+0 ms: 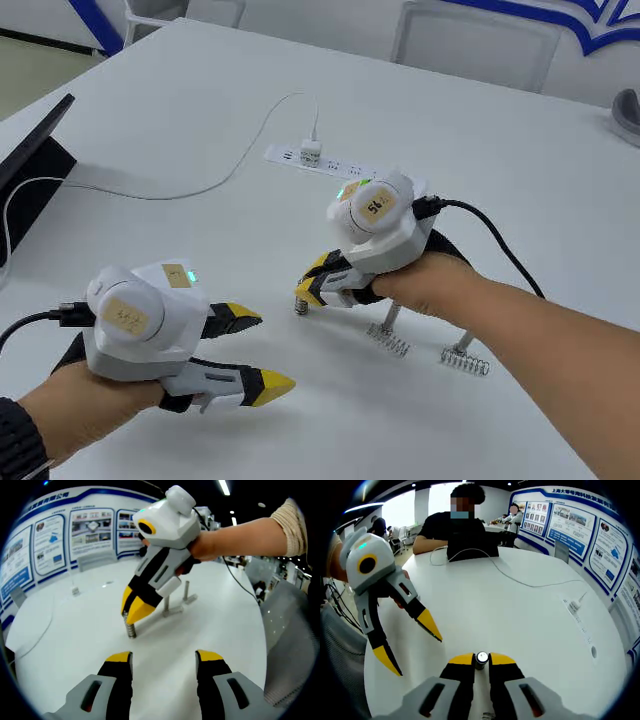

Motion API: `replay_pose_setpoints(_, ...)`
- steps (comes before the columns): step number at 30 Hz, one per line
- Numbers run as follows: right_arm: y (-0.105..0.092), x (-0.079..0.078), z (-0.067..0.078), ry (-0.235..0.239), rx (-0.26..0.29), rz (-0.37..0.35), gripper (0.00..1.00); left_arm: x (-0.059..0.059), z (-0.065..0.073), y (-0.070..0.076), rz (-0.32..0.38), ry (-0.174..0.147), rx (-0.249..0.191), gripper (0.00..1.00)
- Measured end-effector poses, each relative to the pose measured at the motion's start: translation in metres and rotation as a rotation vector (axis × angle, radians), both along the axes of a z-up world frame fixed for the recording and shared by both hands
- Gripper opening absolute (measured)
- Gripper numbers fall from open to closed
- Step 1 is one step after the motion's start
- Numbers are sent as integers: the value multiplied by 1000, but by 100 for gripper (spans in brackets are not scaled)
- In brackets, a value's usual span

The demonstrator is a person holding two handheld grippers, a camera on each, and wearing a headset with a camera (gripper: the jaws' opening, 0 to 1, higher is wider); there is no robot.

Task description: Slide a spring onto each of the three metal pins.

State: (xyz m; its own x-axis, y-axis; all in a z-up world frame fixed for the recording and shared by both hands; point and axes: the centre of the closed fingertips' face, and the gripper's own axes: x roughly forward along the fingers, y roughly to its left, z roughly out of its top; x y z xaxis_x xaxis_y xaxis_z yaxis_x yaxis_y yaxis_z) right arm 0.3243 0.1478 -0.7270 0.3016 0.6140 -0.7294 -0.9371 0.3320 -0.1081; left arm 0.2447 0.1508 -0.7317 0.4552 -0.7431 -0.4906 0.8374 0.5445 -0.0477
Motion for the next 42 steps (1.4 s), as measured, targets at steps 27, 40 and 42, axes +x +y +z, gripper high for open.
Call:
replay_pose_setpoints(27,-7,-2,12,-23,33,-14,21,2,5,-4,-8,-12,5,52)
replay_pose_setpoints(40,-20,-10,18,-37,57,-34,22,3,8,-8,-17,-16,6,52)
replay_pose_setpoints(42,-22,-11,18,-39,58,-36,22,3,8,-9,-19,-17,6,52)
